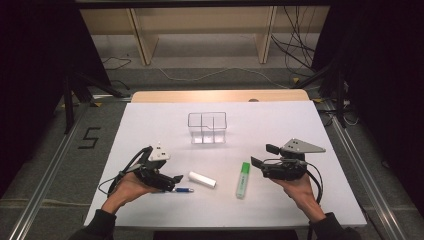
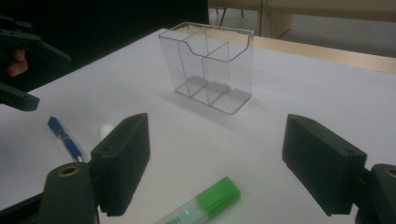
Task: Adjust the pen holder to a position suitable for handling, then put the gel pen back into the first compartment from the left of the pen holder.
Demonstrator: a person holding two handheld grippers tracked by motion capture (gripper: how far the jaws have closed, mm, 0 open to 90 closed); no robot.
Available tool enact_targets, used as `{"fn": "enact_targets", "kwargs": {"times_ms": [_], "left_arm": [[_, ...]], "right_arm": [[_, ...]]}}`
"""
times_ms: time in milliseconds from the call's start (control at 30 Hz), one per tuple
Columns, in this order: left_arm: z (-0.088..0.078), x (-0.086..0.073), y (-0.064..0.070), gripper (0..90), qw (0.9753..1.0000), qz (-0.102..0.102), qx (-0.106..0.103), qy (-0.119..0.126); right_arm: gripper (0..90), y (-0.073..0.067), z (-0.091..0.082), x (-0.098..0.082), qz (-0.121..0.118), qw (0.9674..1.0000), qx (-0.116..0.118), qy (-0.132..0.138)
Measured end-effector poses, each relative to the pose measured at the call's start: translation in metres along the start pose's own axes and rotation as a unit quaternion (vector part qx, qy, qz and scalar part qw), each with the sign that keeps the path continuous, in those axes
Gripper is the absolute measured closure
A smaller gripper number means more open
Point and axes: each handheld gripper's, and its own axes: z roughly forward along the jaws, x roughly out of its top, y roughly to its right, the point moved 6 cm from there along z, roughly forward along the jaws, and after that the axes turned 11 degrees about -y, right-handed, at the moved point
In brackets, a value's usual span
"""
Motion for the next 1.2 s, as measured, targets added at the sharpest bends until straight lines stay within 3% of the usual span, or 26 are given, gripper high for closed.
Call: {"fn": "enact_targets", "kwargs": {"times_ms": [267, 467, 600, 900, 933, 1033, 1067, 1200], "left_arm": [[0.011, -0.003, 0.005, 12.8, 0.9992, 0.016, -0.010, -0.035], [0.020, -0.010, 0.004, 13.6, 0.9967, 0.030, -0.020, -0.073], [0.023, -0.014, 0.003, 14.0, 0.9937, 0.044, -0.022, -0.101], [0.030, -0.019, 0.002, 15.5, 0.9892, 0.055, -0.023, -0.134], [0.030, -0.020, 0.001, 16.3, 0.9872, 0.062, -0.023, -0.145], [0.034, -0.020, 0.002, 17.3, 0.9855, 0.065, -0.024, -0.155], [0.034, -0.020, 0.001, 17.6, 0.9835, 0.072, -0.025, -0.164], [0.037, -0.020, 0.002, 21.3, 0.9814, 0.082, -0.021, -0.172]], "right_arm": [[24.0, -0.005, -0.005, -0.009, 0.001, 1.0000, 0.004, -0.001], [24.0, -0.008, -0.006, -0.013, 0.001, 1.0000, 0.009, -0.004], [24.0, -0.010, -0.007, -0.016, 0.003, 0.9999, 0.011, -0.008], [24.0, -0.012, -0.005, -0.016, -0.002, 0.9999, 0.013, -0.007], [24.0, -0.012, -0.005, -0.016, -0.002, 0.9999, 0.012, -0.008], [24.0, -0.011, -0.004, -0.016, -0.001, 0.9999, 0.014, -0.008], [24.0, -0.011, -0.004, -0.016, -0.001, 0.9999, 0.014, -0.009], [24.1, -0.011, -0.003, -0.017, -0.003, 0.9998, 0.016, -0.009]]}}
